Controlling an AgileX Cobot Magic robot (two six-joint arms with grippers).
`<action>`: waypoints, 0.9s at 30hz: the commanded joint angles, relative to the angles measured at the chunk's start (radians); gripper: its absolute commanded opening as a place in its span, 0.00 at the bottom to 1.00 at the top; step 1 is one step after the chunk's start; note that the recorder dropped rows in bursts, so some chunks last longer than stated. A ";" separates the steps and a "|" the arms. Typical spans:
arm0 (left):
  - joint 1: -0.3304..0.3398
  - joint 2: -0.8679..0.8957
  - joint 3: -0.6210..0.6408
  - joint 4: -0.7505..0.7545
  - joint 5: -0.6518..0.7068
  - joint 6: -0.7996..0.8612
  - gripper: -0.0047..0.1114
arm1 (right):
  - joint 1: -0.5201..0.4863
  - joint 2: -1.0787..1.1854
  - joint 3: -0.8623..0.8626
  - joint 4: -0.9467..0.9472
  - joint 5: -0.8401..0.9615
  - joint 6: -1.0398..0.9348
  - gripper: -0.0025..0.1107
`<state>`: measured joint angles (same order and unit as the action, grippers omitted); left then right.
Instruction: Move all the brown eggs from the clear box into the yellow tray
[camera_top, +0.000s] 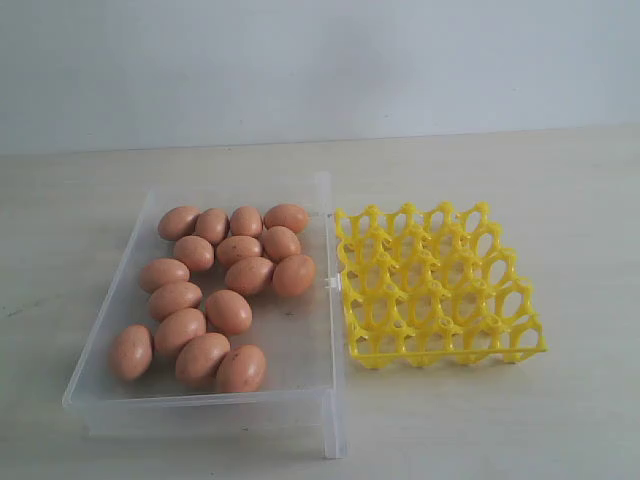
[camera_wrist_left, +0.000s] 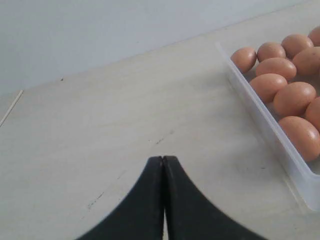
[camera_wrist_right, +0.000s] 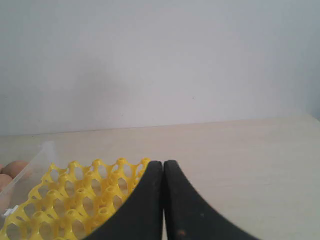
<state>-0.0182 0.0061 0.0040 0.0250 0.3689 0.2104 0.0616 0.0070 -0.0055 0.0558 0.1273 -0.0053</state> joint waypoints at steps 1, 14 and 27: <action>-0.002 -0.006 -0.004 0.000 -0.008 -0.005 0.04 | -0.004 -0.007 0.006 -0.006 -0.003 -0.002 0.02; -0.002 -0.006 -0.004 0.000 -0.008 -0.005 0.04 | -0.004 -0.007 0.006 -0.006 -0.003 -0.002 0.02; -0.002 -0.006 -0.004 0.000 -0.008 -0.007 0.04 | -0.004 -0.007 0.006 0.010 -0.065 0.005 0.02</action>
<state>-0.0182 0.0061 0.0040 0.0250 0.3689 0.2104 0.0616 0.0070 -0.0055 0.0558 0.1024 0.0000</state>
